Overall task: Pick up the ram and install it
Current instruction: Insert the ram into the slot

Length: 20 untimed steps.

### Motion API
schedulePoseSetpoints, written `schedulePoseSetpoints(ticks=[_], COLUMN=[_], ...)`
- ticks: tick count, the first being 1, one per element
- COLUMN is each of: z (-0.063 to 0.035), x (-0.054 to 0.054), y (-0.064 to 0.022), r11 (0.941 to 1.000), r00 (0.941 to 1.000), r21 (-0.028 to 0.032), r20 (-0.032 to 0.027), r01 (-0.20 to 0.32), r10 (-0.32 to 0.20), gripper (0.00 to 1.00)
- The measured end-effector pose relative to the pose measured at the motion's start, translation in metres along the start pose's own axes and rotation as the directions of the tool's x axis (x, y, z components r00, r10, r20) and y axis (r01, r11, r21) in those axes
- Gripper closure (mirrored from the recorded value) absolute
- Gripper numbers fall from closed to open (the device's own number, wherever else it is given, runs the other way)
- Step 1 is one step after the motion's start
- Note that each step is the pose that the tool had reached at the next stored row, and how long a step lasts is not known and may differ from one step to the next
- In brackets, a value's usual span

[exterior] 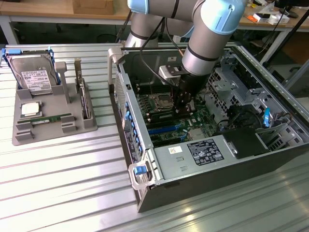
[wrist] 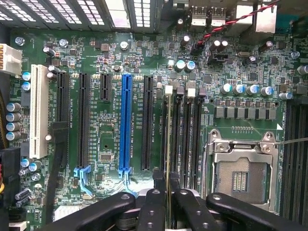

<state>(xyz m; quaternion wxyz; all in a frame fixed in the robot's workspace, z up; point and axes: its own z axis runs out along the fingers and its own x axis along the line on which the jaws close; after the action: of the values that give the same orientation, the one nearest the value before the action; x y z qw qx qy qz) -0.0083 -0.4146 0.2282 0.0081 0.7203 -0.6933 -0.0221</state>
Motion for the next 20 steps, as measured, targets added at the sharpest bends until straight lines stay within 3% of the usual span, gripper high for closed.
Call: schedulePoseSetpoints(ticks=[10, 12, 14, 18, 19, 20], z=[0.0032, 0.0032, 0.0026, -0.0141, -0.0166, -0.0166], x=[0.001, 0.001, 0.001, -0.001, -0.004, -0.004], y=[0.0023, 0.0024, 0.0024, 0.0030, 0.0030, 0.0015], r11=[1.0000, 1.0000, 1.0000, 1.0000, 1.0000, 1.0000], r00=[1.0000, 1.0000, 1.0000, 1.0000, 1.0000, 1.0000], r21=[0.0001, 0.0001, 0.0000, 0.0002, 0.0000, -0.0003], r20=[0.0009, 0.0009, 0.0008, 0.0010, 0.0009, 0.0010], r01=[0.000, 0.000, 0.000, 0.000, 0.000, 0.000], r10=[0.000, 0.000, 0.000, 0.000, 0.000, 0.000], gripper=[0.86, 0.79, 0.79, 0.79, 0.90, 0.90])
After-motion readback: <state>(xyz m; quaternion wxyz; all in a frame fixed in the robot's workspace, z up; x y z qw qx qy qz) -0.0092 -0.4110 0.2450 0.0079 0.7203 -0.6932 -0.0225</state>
